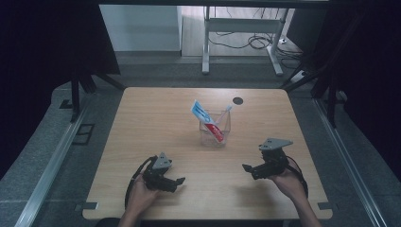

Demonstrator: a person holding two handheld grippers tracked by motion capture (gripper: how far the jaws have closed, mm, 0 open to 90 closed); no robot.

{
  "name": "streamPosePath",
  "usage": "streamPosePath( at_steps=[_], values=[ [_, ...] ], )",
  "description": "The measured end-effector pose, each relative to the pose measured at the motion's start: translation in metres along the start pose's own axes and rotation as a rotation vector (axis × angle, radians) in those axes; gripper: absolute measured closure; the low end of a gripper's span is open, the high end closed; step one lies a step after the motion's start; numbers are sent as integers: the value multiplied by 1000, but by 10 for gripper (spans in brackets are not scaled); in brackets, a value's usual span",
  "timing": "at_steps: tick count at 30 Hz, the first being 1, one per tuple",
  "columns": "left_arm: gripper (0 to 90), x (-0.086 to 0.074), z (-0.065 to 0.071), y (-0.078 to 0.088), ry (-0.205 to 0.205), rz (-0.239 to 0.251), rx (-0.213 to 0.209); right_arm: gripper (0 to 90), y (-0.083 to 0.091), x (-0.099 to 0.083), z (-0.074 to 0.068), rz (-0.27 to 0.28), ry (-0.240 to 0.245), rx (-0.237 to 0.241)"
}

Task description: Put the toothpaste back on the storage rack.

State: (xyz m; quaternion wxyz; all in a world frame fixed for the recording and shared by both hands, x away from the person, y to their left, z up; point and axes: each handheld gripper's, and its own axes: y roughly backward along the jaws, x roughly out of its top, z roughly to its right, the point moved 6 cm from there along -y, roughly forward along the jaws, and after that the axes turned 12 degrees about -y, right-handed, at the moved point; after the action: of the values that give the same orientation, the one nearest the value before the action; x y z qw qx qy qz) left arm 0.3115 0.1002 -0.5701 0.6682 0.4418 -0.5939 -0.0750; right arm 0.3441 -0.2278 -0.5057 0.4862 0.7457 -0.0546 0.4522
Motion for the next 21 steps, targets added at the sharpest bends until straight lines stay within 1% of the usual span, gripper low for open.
streamPosePath(
  at_steps=[9,15,21],
  values=[
    [129,-1,0,0,-7,-7,1,0,6,-22,7,8,-30,-24],
    [128,-1,1,-1,-13,-10,2,0,3,-38,12,12,-47,-30],
    [128,-2,0,-2,-2,-12,-1,0,-3,-52,13,4,-51,-32]
  ],
)
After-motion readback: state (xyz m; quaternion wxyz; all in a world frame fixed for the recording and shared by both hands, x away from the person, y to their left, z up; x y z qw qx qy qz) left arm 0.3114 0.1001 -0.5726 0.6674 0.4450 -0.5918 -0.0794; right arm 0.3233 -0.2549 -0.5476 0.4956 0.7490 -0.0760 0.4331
